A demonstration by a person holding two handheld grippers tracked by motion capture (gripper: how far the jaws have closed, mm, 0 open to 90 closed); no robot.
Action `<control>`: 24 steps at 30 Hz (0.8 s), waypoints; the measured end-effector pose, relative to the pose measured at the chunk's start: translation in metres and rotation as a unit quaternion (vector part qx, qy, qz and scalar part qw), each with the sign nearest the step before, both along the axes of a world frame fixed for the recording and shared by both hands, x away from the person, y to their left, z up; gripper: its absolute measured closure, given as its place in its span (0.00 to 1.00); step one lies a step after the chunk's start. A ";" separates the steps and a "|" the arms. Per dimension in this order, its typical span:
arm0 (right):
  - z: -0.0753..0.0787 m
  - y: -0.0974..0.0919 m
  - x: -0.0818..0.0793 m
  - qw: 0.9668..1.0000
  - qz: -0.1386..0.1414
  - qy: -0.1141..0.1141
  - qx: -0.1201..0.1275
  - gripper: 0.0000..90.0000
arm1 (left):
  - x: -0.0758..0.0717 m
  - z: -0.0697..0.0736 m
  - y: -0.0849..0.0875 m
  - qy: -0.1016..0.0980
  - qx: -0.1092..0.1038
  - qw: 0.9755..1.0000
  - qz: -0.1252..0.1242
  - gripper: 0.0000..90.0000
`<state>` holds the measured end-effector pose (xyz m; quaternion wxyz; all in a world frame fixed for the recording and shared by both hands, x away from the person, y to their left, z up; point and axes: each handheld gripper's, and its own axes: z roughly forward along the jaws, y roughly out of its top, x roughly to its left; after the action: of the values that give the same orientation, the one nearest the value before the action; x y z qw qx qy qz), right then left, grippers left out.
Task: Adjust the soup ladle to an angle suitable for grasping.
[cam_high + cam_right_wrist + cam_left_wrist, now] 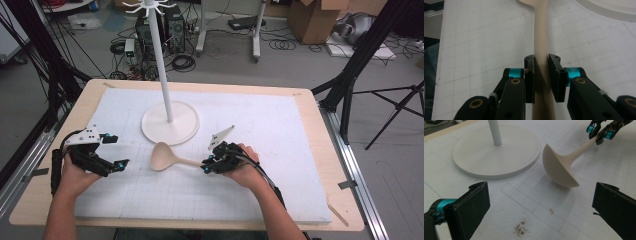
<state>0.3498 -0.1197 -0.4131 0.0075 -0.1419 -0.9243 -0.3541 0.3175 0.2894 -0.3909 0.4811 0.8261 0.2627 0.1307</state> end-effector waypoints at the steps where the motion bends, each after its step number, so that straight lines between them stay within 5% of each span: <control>1: -0.002 0.004 0.000 1.000 0.005 0.003 0.000 0.85 | 0.000 0.000 0.000 0.000 0.001 1.000 0.000 0.02; 9: -0.010 0.011 0.005 1.000 0.023 0.011 0.010 0.85 | 0.000 0.000 -0.001 0.001 0.000 1.000 -0.001 0.02; 18: -0.019 0.013 0.008 1.000 0.025 0.012 -0.010 0.84 | 0.000 0.000 -0.001 0.001 0.000 1.000 -0.001 0.02; 24: -0.011 0.006 0.006 1.000 0.007 0.011 0.006 0.62 | 0.000 0.000 -0.001 -0.001 0.001 1.000 -0.005 0.02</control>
<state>0.3558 -0.1135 -0.4245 0.0209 -0.1392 -0.9229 -0.3583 0.3170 0.2885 -0.3907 0.4809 0.8279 0.2580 0.1296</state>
